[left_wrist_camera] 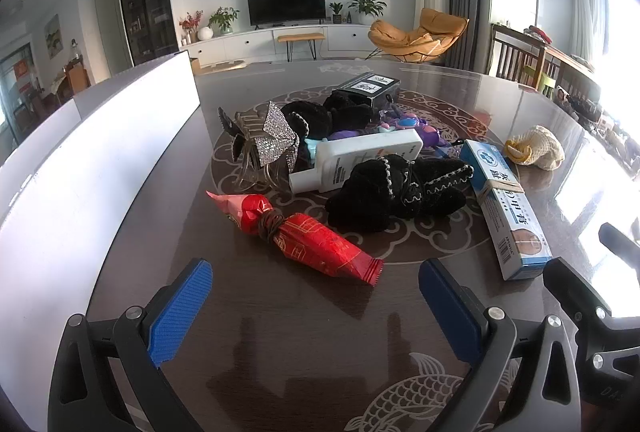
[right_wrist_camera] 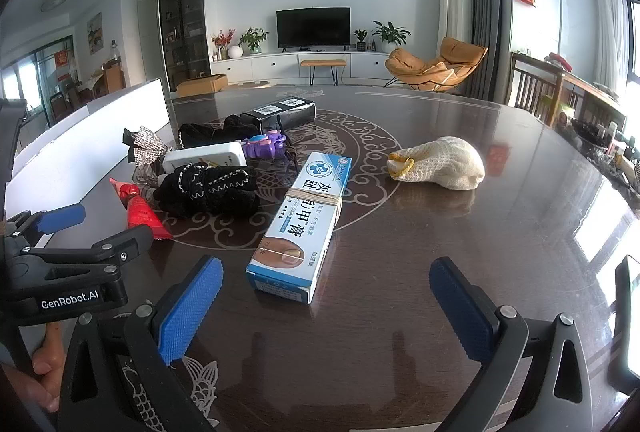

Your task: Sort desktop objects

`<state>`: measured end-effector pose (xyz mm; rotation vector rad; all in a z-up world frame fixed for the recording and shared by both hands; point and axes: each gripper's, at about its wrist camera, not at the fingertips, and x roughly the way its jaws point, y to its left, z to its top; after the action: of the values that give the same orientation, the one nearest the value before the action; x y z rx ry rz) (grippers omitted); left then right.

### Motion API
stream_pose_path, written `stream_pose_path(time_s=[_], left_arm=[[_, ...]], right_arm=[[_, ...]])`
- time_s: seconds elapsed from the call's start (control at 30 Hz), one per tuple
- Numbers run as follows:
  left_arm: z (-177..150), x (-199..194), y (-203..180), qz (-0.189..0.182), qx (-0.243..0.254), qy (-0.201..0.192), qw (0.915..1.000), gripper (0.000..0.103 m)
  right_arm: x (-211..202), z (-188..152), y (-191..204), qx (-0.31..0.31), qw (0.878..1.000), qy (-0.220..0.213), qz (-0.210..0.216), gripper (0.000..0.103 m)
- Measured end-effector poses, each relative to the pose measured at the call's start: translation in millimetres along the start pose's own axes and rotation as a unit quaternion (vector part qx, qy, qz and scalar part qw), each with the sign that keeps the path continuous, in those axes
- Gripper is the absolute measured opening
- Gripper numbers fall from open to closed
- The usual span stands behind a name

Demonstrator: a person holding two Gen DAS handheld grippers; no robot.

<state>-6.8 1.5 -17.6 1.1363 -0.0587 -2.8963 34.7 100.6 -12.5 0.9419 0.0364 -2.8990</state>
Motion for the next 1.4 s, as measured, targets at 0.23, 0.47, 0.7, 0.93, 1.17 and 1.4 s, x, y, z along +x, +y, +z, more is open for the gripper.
stream_pose_path(time_s=[0.23, 0.47, 0.7, 0.93, 1.17, 1.4], left_arm=[[-1.1, 0.5, 0.5, 0.0, -0.001, 0.002, 1.0, 0.103], [-1.7, 0.5, 0.0, 0.0, -0.001, 0.003, 1.0, 0.103], [-1.9, 0.5, 0.0, -0.001, -0.002, 0.003, 1.0, 0.103], [-2.2, 0.4, 0.2, -0.001, -0.003, 0.004, 1.0, 0.103], [-2.6, 0.4, -0.1, -0.002, -0.004, 0.004, 1.0, 0.103], [-2.9, 0.2, -0.6, -0.002, -0.004, 0.005, 1.0, 0.103]], right_arm=[[0.0, 0.0, -0.1, 0.0, 1.0, 0.0, 0.0, 0.103], [0.0, 0.0, -0.1, 0.0, 1.0, 0.0, 0.0, 0.103], [0.0, -0.1, 0.1, 0.0, 1.0, 0.0, 0.0, 0.103], [-0.2, -0.1, -0.2, 0.0, 1.0, 0.0, 0.0, 0.103], [-0.1, -0.2, -0.2, 0.0, 1.0, 0.0, 0.001, 0.103], [-0.1, -0.3, -0.1, 0.0, 1.0, 0.001, 0.001, 0.103]])
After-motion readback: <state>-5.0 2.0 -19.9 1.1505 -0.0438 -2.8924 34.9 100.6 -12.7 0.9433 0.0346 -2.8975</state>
